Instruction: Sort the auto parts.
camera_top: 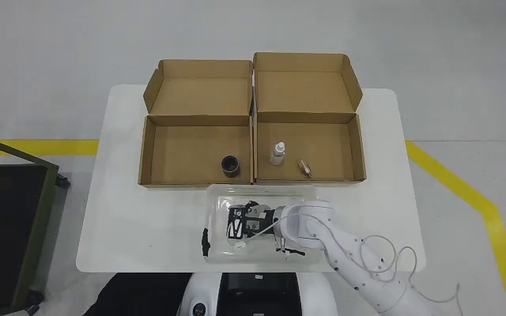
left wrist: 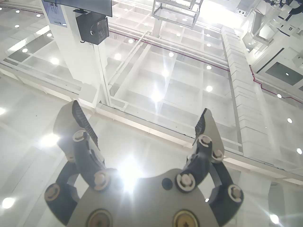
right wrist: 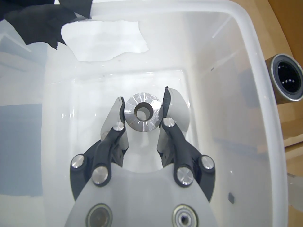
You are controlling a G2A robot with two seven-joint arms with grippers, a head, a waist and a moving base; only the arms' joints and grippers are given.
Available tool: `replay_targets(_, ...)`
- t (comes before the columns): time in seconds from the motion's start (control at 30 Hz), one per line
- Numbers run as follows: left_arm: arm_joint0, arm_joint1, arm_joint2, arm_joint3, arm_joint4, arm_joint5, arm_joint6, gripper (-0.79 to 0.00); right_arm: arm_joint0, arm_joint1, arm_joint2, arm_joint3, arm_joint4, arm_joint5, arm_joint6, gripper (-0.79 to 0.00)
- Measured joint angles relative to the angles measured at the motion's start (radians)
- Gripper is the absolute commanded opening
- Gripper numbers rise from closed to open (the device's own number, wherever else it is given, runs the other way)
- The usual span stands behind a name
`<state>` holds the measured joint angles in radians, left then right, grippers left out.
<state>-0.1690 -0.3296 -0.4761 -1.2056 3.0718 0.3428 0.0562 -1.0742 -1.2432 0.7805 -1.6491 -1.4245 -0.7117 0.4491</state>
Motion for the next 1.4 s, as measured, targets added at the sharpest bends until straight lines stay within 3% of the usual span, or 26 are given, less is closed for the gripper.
replay_targets(0.53,0.0,0.0,0.0,0.0,0.0,0.0,0.0,0.0,-0.062,0.029,0.106,-0.175,0.09,-0.056,-0.05,-0.785)
replay_targets(0.93,0.0,0.0,0.0,0.0,0.0,0.0,0.0,0.0,-0.104,0.048,0.245,-0.289,0.225,-0.072,-0.293,-0.785)
replay_targets(1.23,0.0,0.0,0.0,0.0,0.0,0.0,0.0,0.0,-0.132,0.055,0.305,-0.366,0.197,-0.072,-0.454,-0.785)
replay_targets(1.4,0.0,0.0,0.0,0.0,0.0,0.0,0.0,0.0,-0.173,0.057,0.341,-0.39,0.148,0.0,-0.588,-0.785)
